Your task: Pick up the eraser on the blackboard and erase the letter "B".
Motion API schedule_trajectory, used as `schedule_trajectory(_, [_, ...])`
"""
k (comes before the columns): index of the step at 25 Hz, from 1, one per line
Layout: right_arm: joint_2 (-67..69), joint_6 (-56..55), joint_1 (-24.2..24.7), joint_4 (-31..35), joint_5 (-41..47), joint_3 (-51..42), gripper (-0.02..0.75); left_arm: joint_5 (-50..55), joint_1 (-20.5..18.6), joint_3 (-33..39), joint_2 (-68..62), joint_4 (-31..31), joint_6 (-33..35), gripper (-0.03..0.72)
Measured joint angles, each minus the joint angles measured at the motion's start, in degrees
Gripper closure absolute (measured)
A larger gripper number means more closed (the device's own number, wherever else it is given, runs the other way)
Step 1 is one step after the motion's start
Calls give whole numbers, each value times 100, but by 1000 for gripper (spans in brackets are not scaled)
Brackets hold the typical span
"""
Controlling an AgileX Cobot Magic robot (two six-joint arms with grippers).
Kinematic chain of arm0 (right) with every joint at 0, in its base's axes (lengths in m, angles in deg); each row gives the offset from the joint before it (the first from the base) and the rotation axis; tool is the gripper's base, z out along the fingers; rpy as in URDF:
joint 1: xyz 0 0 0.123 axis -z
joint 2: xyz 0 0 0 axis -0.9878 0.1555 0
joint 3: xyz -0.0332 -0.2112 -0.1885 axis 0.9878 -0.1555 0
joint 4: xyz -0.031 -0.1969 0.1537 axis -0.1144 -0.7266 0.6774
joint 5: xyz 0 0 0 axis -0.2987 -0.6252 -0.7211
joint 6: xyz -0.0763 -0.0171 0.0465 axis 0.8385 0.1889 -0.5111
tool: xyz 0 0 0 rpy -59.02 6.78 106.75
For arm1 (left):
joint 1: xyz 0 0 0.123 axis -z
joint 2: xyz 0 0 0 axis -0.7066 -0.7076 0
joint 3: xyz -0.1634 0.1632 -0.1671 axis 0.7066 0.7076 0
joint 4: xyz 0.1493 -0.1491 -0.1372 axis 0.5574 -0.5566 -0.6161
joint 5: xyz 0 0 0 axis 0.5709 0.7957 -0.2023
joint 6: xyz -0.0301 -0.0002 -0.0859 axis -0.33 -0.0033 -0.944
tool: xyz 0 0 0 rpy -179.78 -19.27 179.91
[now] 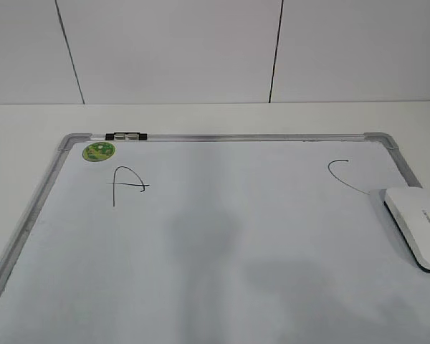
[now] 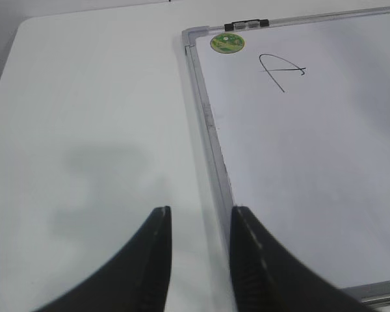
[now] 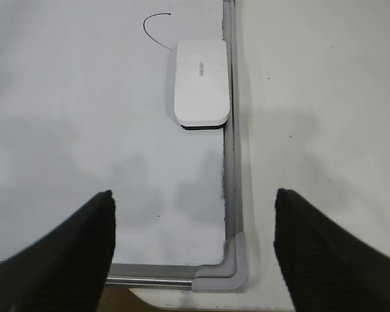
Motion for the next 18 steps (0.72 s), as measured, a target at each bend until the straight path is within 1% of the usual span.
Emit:
schedule_trajectory(5, [0, 0, 0, -219, -332, -189, 153, 0, 0, 0, 0, 0, 0, 454])
schedule_trajectory(18, [0, -11, 0, -260, -353, -198, 153, 0, 0, 0, 0, 0, 0, 454])
